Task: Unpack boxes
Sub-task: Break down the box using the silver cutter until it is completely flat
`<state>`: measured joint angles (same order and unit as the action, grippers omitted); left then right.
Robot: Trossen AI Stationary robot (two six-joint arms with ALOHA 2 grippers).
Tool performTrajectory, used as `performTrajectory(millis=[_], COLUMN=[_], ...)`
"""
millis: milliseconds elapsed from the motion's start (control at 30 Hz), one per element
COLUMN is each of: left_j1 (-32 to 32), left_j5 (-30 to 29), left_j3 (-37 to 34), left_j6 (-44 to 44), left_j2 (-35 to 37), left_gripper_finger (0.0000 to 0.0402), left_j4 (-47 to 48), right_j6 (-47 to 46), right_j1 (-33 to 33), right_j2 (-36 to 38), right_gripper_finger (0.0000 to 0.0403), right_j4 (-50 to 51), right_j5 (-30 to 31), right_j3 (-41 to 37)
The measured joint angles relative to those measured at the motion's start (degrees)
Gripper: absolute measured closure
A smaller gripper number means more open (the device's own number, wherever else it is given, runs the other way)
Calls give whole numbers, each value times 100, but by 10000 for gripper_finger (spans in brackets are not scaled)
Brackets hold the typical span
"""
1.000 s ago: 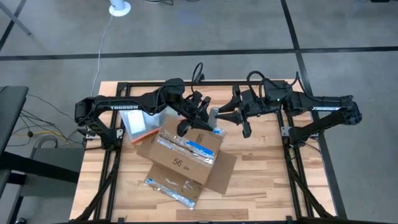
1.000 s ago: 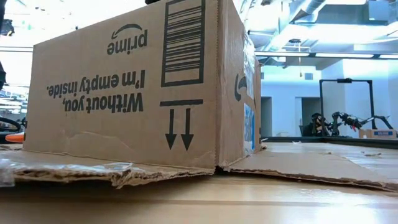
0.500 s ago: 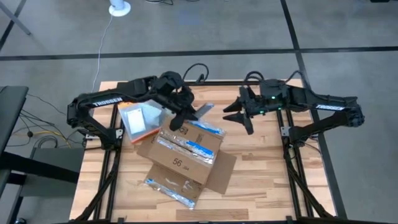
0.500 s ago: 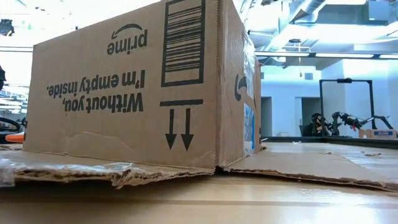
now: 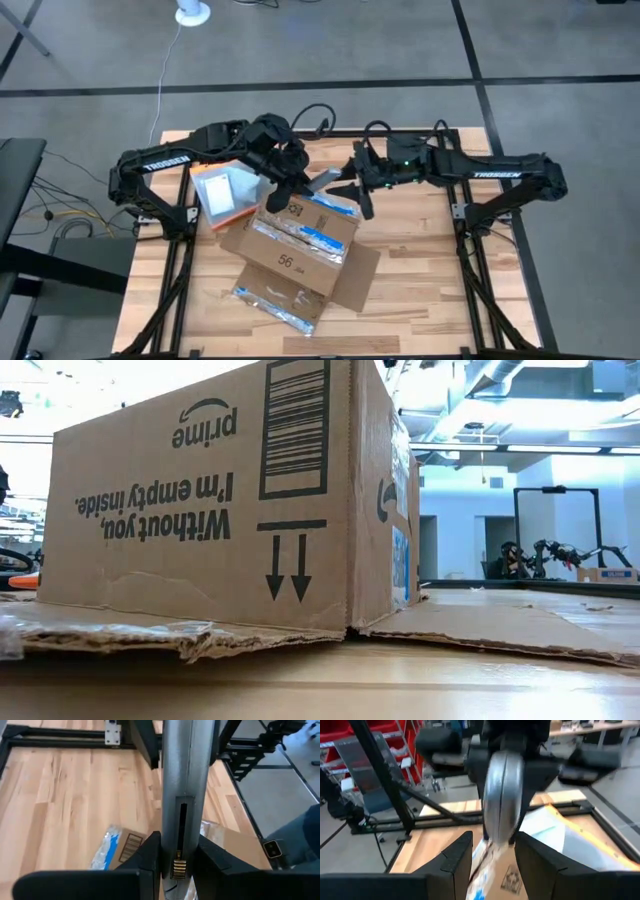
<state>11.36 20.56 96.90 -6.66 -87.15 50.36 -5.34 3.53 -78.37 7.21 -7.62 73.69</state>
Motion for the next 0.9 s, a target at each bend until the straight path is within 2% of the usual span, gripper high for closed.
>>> performTrajectory(millis=[267, 400, 600, 900], left_j1=[-74, -111, -139, -138], left_j5=[-6, 191, 155, 156], left_j3=[0, -2, -2, -7], left_j6=[-75, -282, -321, -411], left_j2=[-27, -74, -171, -300], left_gripper_finger=[346, 346, 346, 346], left_j4=[50, 498, 640, 993], right_j6=[129, 125, -78, -109], right_j1=[-4, -12, 0, -15], right_j2=[-85, -135, -362, -788], right_gripper_finger=[269, 269, 269, 269], right_j4=[-500, -684, -463, -216], right_j5=[-8, -11, -319, -391], right_j3=[2, 21, 170, 394])
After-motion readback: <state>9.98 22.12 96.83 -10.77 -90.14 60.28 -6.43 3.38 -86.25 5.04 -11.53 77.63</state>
